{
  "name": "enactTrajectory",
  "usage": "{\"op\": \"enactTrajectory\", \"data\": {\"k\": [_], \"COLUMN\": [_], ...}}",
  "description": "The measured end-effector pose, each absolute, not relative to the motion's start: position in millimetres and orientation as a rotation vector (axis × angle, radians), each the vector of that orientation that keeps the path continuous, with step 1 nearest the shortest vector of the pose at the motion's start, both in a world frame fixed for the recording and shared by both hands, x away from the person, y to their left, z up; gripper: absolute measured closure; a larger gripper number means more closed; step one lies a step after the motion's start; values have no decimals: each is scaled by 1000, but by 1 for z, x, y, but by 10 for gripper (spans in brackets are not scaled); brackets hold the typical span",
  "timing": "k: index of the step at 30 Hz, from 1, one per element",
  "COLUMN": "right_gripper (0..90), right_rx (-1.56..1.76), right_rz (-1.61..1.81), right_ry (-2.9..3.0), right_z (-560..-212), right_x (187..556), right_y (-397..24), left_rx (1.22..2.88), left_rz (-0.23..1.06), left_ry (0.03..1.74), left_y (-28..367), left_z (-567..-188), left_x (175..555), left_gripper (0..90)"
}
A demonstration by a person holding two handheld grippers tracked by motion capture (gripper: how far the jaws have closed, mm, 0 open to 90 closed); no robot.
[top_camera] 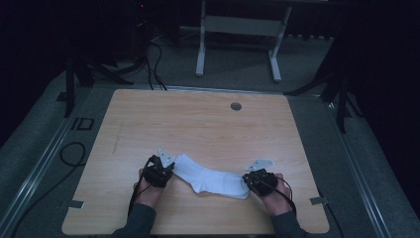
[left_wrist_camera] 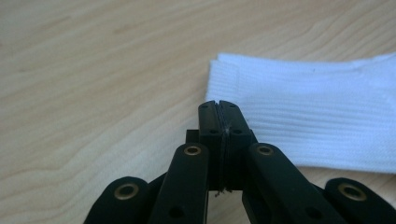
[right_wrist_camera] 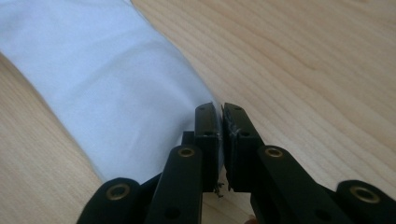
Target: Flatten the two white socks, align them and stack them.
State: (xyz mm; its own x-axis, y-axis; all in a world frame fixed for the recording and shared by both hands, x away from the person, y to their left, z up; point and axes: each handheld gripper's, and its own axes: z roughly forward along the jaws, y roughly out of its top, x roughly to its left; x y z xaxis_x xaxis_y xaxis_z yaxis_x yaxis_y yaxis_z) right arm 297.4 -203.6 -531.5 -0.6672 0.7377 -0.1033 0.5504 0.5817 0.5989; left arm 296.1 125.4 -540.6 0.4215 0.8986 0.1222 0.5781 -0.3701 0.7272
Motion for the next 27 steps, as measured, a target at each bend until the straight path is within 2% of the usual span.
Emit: {"op": "enactTrajectory", "data": {"k": [12,18,24,27], "right_gripper": [836,839,814,795], "right_rx": [1056,1054,1081,1094], "right_rz": [792,804,774,763], "right_ry": [2451,2433,2466,2482], "right_z": [-530,-529,-536,-539], "right_x": [298,296,297,298], "right_y": [-212,-214,-215,-216], "left_rx": [1957,1929,2060,2066], "left_rz": [869,923,740,708], "left_ry": [1023,995,1185,1203], "left_y": [112,111,115,117], "left_z": [-540,-538,-558,-556], "left_x": [294,293,313,314], "left_gripper": [895,894,887,884]}}
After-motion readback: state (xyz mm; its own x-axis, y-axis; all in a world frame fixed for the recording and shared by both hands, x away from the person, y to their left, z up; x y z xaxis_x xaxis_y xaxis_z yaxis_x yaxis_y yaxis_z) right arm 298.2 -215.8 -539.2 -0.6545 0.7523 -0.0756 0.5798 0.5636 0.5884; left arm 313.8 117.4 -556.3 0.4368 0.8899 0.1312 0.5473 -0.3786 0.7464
